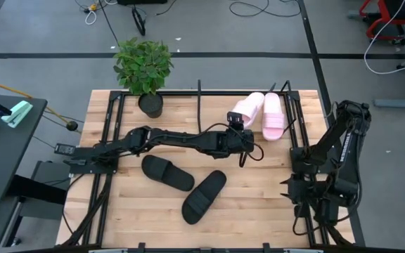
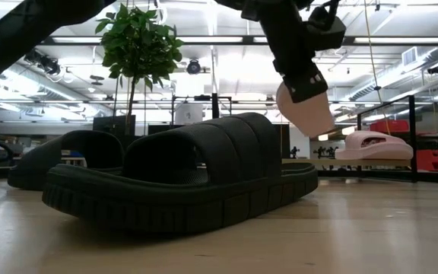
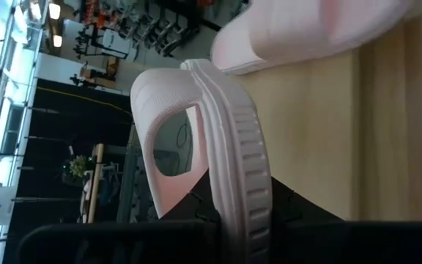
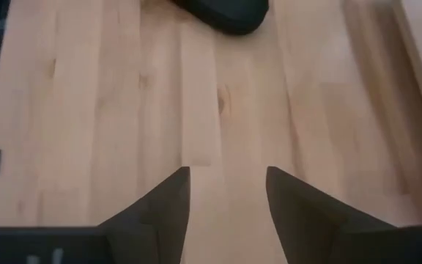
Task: Pick and place slides into the shelf
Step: Put the pink slide on the shelf
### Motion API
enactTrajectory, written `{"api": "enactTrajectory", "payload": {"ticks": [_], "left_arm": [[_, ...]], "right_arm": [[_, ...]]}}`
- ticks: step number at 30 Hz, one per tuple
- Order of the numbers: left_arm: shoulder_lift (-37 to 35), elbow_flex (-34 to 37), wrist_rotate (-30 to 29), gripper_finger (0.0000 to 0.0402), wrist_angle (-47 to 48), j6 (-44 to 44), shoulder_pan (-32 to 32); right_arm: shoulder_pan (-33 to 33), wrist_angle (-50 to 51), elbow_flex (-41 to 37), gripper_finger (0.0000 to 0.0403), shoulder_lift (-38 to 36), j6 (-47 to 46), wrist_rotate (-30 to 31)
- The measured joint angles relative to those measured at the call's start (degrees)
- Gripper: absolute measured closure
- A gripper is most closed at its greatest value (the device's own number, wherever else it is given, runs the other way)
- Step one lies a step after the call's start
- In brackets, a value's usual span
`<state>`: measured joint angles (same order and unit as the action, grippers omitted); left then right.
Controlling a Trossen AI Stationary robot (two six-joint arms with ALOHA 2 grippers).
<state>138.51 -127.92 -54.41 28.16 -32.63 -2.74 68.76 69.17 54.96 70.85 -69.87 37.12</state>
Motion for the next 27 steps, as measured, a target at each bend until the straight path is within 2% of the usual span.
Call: {"api": "enactTrajectory", "payload": {"ticks": [7, 15, 20, 24, 27], "left_arm": [[0.9, -0.2, -2.2, 0.0360, 1.7, -0.6, -1.2], [1.1, -4.1, -1.8, 0.0361, 0.8, 0.2, -3.2], [1.2, -4.9, -5.4, 0.0361, 1.5, 0.1, -3.4], [1.2, -4.9, -4.8, 0.0361, 5.5, 4.0, -3.7], [1.2, -4.9, -1.5, 0.0361, 9.1, 9.8, -3.9]], "right_arm": [[-3.8, 0.0, 0.0, 0.0220, 0.0, 5.7, -0.1], [-4.3, 0.0, 0.0, 0.0223, 0.0, 6.0, -1.6], [-4.3, 0.0, 0.0, 0.0224, -0.1, 7.2, -2.0], [-4.7, 1.3, 0.0, 0.0224, -0.1, 12.3, 1.3], [-5.8, 3.4, 0.0, 0.0224, -0.1, 17.0, 6.9]]}}
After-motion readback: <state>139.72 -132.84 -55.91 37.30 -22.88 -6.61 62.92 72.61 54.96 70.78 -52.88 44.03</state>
